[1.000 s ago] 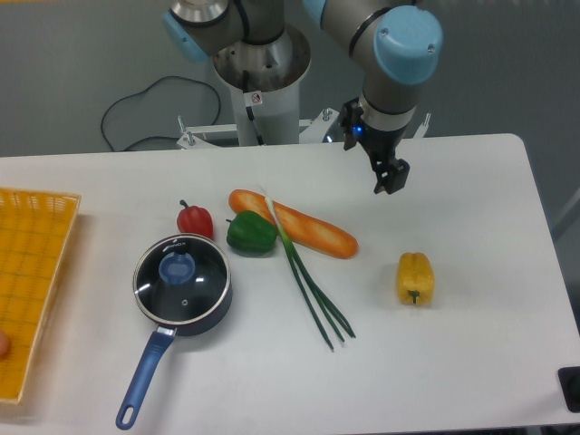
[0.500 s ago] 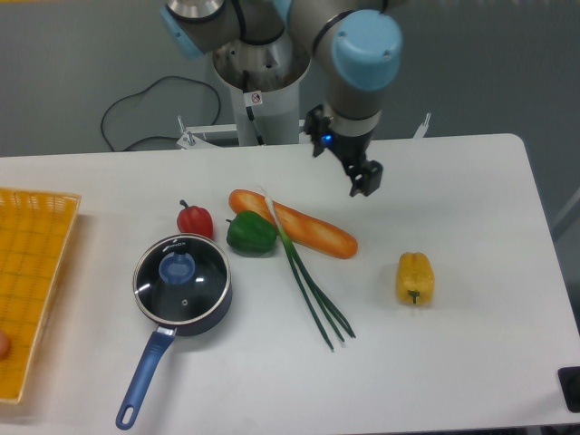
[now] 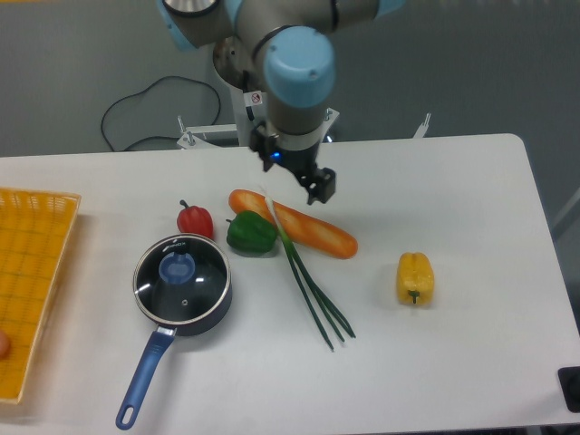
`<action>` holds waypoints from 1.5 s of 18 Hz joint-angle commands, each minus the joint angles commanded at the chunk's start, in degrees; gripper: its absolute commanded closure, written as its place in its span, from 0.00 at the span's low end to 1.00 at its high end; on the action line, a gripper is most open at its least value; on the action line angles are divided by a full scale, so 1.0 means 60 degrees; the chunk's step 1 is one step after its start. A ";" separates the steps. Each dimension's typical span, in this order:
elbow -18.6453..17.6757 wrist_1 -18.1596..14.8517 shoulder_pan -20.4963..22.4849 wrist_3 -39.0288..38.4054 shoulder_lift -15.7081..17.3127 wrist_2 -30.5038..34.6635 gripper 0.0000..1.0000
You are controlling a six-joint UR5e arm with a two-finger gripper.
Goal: Open the lid
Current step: 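Move the gripper across the table toward the saucepan, then lower the gripper over the glass lid's blue knob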
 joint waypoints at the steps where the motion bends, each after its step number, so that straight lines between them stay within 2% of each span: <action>1: 0.0000 0.0058 -0.0059 -0.0528 -0.0015 -0.0176 0.00; 4: -0.0015 0.0409 -0.0264 -0.1497 -0.0161 -0.0645 0.00; 10: 0.0015 0.1508 -0.0777 -0.3052 -0.0542 -0.0661 0.00; 24: 0.0352 0.1553 -0.0997 -0.3404 -0.0879 -0.0661 0.00; 27: 0.0352 0.1830 -0.1114 -0.3535 -0.0967 -0.0646 0.00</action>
